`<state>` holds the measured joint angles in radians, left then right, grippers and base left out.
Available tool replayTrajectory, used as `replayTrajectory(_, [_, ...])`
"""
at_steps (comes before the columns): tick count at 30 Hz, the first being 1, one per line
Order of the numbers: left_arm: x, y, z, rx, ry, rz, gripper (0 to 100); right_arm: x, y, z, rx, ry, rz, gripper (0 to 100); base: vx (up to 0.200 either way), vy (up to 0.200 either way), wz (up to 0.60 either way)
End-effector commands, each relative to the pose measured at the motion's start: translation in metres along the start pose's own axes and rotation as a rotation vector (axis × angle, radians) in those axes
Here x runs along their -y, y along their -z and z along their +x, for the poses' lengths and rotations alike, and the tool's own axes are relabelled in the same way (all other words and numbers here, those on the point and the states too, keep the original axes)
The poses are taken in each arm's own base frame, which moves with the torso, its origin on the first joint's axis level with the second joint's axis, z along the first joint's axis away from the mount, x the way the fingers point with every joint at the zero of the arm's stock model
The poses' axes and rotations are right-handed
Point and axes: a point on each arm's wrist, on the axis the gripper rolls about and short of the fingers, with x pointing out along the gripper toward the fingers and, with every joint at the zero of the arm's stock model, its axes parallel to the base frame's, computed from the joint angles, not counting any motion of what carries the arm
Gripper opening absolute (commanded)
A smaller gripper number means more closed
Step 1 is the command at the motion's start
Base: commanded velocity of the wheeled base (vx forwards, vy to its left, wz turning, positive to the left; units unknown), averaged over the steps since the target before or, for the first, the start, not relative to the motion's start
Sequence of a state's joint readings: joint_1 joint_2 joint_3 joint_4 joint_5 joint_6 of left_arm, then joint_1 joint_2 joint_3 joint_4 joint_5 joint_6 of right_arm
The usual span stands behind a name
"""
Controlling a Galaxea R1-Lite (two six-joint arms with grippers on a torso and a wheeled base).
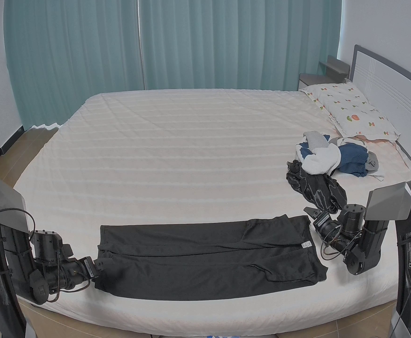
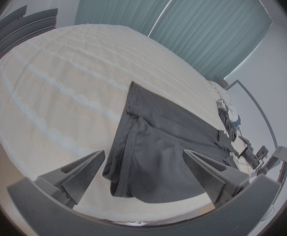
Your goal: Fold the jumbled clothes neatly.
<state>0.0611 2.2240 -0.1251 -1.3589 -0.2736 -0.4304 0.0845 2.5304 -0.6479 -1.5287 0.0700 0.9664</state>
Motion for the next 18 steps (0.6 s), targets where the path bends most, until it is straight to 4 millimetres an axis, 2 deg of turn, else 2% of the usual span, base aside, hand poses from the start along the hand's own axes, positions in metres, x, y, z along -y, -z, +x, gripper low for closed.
replayTrajectory(1, [-0.002, 0.017, 0.004, -0.069, -0.019, 0.015, 100, 0.001, 0.001, 0.0, 0.006, -0.007, 0.001, 100, 0.0, 0.0, 0.0])
replayTrajectory(6, [-0.006, 0.021, 0.011, -0.089, -0.036, 0.01, 100, 0.002, 0.002, -0.002, 0.002, -0.006, 0.0, 100, 0.0, 0.0, 0.0])
replayTrajectory(7, [-0.007, 0.021, 0.012, -0.09, -0.042, 0.01, 0, 0.002, 0.002, -0.002, 0.002, -0.006, 0.0, 100, 0.0, 0.0, 0.0])
replayTrajectory(11, [-0.008, 0.023, 0.014, -0.095, -0.05, 0.009, 0, 0.002, 0.002, -0.002, 0.002, -0.006, 0.0, 100, 0.0, 0.0, 0.0])
replayTrajectory(18, [-0.011, 0.023, 0.006, -0.082, -0.073, -0.004, 0, 0.003, 0.002, -0.002, 0.0, -0.003, 0.0, 100, 0.0, 0.0, 0.0])
